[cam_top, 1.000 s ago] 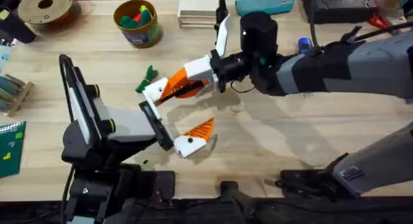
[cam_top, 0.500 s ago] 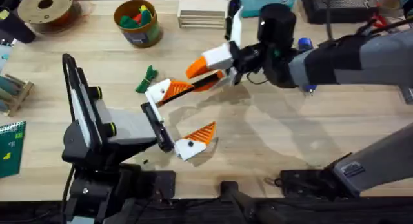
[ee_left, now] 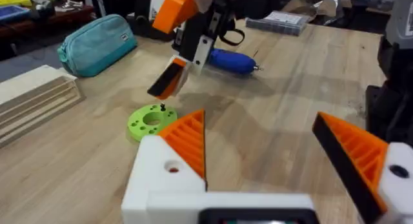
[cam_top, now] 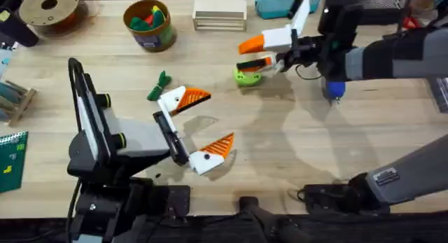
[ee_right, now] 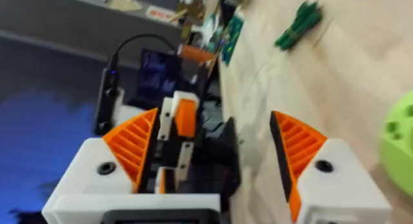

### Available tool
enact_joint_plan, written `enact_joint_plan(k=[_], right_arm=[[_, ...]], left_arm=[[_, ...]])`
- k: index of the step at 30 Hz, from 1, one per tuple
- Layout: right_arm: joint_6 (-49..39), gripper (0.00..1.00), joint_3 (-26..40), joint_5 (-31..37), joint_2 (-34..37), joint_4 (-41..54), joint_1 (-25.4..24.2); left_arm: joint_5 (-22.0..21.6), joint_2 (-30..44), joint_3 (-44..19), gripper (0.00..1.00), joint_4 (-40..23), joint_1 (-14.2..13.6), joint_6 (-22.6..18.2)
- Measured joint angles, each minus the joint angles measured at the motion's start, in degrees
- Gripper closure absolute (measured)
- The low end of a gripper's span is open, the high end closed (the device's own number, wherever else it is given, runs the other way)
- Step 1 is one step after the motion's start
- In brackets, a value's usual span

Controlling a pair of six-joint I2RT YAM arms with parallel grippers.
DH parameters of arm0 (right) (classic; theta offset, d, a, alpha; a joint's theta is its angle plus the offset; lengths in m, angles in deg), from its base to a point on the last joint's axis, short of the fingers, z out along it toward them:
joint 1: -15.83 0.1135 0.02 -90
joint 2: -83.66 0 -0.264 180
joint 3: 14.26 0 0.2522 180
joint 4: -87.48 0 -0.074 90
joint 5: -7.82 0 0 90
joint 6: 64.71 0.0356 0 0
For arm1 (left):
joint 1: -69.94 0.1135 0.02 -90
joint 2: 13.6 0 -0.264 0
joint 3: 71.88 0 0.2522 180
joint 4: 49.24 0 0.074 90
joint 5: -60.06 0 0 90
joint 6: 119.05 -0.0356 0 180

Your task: Pick up the gripper from the table and insert it into the empty holder that is missing its gripper. Then pick up a screw, insert it into the mounting hole, and use the screwdriver to tighten it. Finally, clean up the table by picking up the vegetable and placing it into the bucket.

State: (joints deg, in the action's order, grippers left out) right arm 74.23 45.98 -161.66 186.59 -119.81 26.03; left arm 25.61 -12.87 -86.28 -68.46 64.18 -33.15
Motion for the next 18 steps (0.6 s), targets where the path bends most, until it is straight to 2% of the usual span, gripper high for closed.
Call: enact_joint_plan(k=[4, 7, 12, 15, 18], right_arm=[[-4.4, 0.064, 0.0, 2.2, 0.0, 1.7, -2.8], [-9.6, 0.064, 0.6, 4.5, 0.0, 10.6, -4.7], [-22.4, 0.064, 7.9, 10.0, 0.5, 35.9, -5.7], [-32.9, 0.062, 17.1, 15.3, 0.7, 56.5, -5.2], [-44.4, 0.061, 27.4, 23.8, 0.7, 76.9, -3.3]], left_arm=[[0.0, 0.0, 0.0, 0.006, 0.0, 0.0, 0.0], [0.0, 0.0, 0.0, 0.006, 0.0, 0.0, 0.0], [0.0, 0.0, 0.0, 0.004, 0.0, 0.0, 0.0], [0.1, 0.0, 0.0, 0.005, 0.0, 0.0, 0.0], [0.2, 0.0, 0.0, 0.005, 0.0, 0.0, 0.0]])
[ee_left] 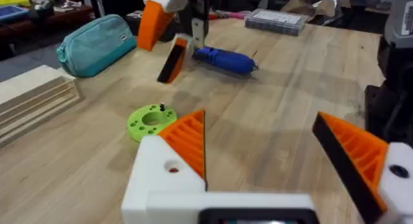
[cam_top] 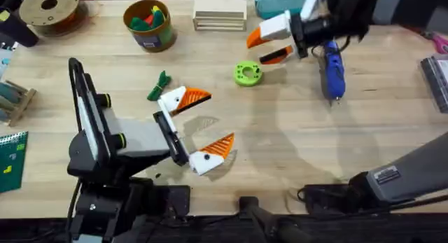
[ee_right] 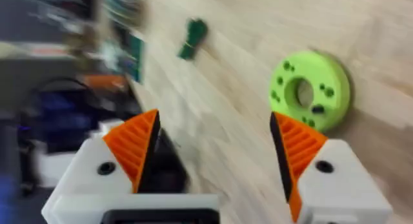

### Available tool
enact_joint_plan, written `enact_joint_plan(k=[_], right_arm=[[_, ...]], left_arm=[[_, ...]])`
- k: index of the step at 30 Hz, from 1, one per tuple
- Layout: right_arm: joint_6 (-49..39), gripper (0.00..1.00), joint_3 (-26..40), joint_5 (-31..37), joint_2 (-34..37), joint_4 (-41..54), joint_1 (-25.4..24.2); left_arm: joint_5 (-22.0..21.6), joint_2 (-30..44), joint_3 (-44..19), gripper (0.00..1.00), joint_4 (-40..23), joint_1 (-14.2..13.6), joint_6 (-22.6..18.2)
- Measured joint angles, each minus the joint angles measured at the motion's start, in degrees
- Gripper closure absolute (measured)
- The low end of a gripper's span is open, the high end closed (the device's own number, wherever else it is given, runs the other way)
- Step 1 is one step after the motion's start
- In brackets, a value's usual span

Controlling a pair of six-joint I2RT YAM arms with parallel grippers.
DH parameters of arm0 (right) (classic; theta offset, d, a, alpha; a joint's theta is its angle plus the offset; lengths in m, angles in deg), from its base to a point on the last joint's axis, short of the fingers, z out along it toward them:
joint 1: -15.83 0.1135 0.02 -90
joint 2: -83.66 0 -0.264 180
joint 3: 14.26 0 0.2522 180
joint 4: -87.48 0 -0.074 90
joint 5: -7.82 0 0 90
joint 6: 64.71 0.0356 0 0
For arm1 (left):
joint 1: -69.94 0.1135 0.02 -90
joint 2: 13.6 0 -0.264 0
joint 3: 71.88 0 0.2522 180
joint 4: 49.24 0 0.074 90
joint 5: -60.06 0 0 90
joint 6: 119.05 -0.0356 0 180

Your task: Pick up the gripper from the table and insert it into the empty holder that is missing its gripper. Then pick up a screw, insert it into the mounting hole, and use the screwdriver to tighten it. Finally, clean up the table by picking up the vegetable and placing it into the bucket.

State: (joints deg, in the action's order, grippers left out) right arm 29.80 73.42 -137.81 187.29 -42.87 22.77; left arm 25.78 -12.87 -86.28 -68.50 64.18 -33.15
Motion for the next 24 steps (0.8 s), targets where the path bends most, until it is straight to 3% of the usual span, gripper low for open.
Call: enact_joint_plan(k=[5, 11, 12, 18, 24], right_arm=[[-13.0, 0.061, 11.9, 17.8, 0.0, 17.2, 6.7], [-18.4, 0.021, 13.9, 37.7, 0.0, 19.7, 16.0], [-19.4, 0.011, 13.9, 45.9, 0.0, 19.7, 19.4], [-19.1, 0.01, 13.9, 55.6, 0.0, 19.3, 21.2], [-7.1, 0.04, 14.0, 59.1, 2.4, 17.9, 19.3]], left_arm=[[0.0, 0.0, 0.0, 0.006, 0.0, 0.0, 0.0], [0.0, 0.0, 0.0, 0.006, 0.0, 0.0, 0.0], [0.0, 0.0, 0.0, 0.006, 0.0, 0.0, 0.0], [0.0, 0.0, 0.0, 0.006, 0.0, 0.0, 0.0], [0.0, 0.0, 0.0, 0.006, 0.0, 0.0, 0.0]])
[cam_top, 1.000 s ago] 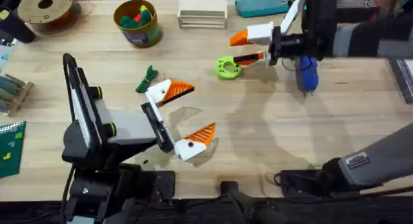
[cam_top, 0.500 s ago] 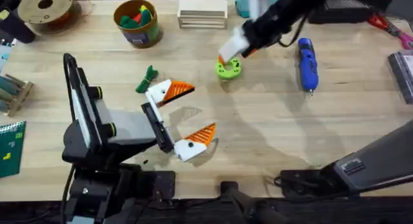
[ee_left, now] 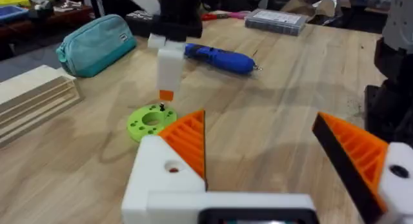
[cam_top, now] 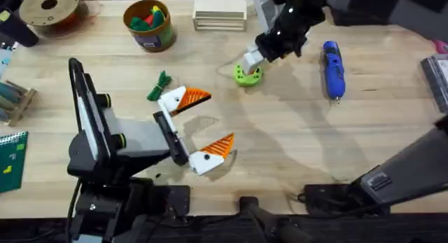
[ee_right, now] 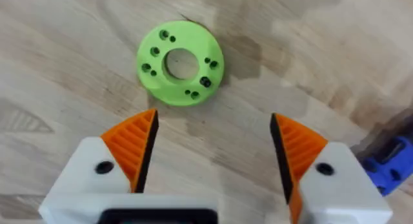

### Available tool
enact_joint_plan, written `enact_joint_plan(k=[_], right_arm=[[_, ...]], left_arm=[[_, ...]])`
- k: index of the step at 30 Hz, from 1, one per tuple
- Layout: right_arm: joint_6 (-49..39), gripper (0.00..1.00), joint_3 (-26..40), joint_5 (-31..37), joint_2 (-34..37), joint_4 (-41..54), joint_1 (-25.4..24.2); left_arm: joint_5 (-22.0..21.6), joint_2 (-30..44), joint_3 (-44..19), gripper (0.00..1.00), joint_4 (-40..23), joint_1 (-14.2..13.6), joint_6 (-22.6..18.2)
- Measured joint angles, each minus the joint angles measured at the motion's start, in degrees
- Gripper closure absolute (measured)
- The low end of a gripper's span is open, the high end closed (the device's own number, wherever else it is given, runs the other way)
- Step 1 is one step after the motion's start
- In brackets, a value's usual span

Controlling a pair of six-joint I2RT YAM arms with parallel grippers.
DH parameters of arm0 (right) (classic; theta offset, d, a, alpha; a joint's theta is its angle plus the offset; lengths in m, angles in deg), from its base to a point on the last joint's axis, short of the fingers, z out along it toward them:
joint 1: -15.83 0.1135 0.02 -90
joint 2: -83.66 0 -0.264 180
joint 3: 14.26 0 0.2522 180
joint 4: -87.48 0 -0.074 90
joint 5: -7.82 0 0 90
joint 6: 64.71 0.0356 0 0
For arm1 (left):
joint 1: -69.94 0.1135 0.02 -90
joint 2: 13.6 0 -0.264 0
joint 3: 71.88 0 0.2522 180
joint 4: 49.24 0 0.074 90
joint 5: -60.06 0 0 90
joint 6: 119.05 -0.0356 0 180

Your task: Pick up the gripper from the table and insert it into the empty holder that is missing its gripper. Then pick up a screw, insert it into the mounting hole, and use the screwdriver to tighten it. Finally, clean up the table by picking up the vegetable and placing it into the bucket.

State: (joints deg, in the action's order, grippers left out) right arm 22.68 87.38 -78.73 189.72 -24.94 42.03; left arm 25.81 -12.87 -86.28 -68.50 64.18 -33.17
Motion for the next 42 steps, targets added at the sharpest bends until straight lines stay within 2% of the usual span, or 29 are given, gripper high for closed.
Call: enact_joint_plan(k=[8, 14, 19, 35, 42], right_arm=[[4.6, 0.127, 0.0, 0.2, 2.6, -2.5, 0.0], [5.7, 0.368, 0.0, -3.0, 3.3, -4.3, 0.0], [6.1, 0.388, 0.0, -5.4, 5.5, -4.3, 0.2], [6.1, 0.399, 0.0, -5.9, 7.7, -5.9, 0.8], [6.1, 0.515, 0.0, -5.3, 7.7, -5.9, 0.8]], left_arm=[[0.0, 0.0, 0.0, 0.006, 0.0, 0.0, 0.0], [0.0, 0.0, 0.0, 0.005, 0.0, 0.0, 0.0], [0.0, 0.0, 0.0, 0.006, 0.0, 0.0, 0.0], [0.0, 0.0, 0.0, 0.005, 0.0, 0.0, 0.0], [0.0, 0.0, 0.0, 0.006, 0.0, 0.0, 0.0]])
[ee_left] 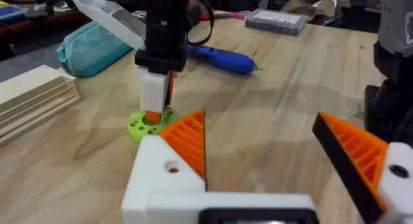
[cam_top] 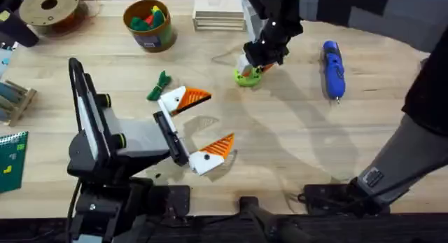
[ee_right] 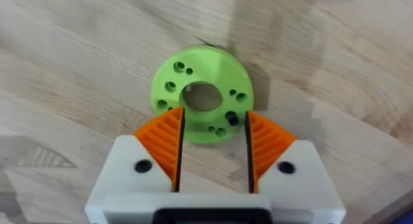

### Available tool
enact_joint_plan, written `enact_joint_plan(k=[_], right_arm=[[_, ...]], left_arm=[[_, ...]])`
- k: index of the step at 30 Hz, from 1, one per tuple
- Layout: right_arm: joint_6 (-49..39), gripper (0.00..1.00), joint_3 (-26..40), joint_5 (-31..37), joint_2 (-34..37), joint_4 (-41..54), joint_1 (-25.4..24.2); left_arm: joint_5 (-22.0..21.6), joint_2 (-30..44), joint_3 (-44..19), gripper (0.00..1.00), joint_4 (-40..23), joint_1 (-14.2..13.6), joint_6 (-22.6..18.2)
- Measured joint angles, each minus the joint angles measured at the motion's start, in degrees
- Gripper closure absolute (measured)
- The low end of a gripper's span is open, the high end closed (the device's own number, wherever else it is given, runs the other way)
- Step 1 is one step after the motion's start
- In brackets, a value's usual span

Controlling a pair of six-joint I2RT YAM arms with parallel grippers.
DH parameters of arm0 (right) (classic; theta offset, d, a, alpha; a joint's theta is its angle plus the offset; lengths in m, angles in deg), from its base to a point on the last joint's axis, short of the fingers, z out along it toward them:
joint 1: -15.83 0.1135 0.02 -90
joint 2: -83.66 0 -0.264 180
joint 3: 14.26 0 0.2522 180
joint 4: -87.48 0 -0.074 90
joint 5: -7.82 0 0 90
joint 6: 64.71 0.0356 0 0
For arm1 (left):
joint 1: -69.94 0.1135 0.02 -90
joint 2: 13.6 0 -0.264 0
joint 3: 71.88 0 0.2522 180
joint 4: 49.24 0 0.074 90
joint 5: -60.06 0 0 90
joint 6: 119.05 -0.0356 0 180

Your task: Pick up the gripper from the table and insert it into the empty holder that is missing its gripper. Then pick up a screw, insert it into the mounting hole, and use the screwdriver to tighten it. Finally, clean up the table by picking up the vegetable and placing it into the bucket.

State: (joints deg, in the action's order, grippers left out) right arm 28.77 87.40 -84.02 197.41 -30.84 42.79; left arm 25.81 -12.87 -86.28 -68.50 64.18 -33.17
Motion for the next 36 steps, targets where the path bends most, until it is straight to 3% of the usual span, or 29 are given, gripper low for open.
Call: enact_joint_plan(k=[4, 19, 20, 24, 36], right_arm=[[0.0, 0.594, 0.0, 0.3, 0.0, 0.0, 0.0], [0.0, 0.619, 0.0, 2.3, 0.0, 0.1, 0.0], [0.0, 0.643, 0.0, 2.3, 0.0, 0.1, 0.0], [0.3, 0.982, 0.0, 2.8, 0.0, 0.2, 0.0], [0.4, 0.997, 0.0, 3.1, 0.0, 0.4, 0.0]], left_arm=[[0.0, 0.0, 0.0, 0.006, 0.0, 0.0, 0.0], [0.0, 0.0, 0.0, 0.006, 0.0, 0.0, 0.0], [0.0, 0.0, 0.0, 0.006, 0.0, 0.0, 0.0], [0.0, 0.0, 0.0, 0.006, 0.0, 0.0, 0.0], [0.0, 0.0, 0.0, 0.005, 0.0, 0.0, 0.0]])
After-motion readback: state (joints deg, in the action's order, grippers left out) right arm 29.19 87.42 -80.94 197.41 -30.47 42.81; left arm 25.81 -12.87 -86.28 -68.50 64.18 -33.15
